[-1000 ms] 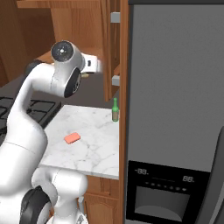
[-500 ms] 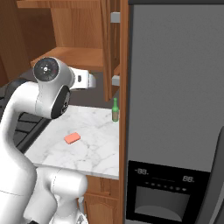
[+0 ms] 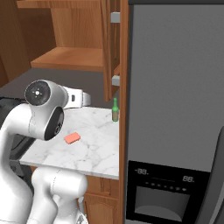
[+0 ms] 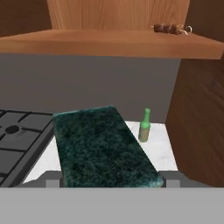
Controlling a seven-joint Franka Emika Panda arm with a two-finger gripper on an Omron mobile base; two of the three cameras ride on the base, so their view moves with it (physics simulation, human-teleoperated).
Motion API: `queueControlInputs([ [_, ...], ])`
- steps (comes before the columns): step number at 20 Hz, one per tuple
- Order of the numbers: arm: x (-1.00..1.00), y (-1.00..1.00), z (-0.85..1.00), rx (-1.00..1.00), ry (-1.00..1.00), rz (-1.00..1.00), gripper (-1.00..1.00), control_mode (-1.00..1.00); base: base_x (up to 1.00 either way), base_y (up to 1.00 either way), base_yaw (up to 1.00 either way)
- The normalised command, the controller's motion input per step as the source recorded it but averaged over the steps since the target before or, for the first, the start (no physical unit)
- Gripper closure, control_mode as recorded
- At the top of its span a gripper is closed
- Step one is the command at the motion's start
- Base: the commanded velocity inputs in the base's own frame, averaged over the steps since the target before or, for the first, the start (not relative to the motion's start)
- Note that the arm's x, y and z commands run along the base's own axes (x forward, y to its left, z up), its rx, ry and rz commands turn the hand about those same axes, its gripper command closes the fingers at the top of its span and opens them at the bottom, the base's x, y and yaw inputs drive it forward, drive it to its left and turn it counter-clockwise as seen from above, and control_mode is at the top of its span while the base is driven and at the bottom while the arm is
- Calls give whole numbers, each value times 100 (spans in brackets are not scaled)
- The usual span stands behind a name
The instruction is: Pick the bar soap and sponge from the cabinet and place them on the counter.
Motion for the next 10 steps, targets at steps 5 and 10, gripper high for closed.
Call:
queueControlInputs([
  [5, -11, 14, -44, 0, 1, -3, 100, -100, 0, 0, 0],
  [10, -1, 7, -20, 0, 0, -2, 100, -100, 0, 0, 0],
])
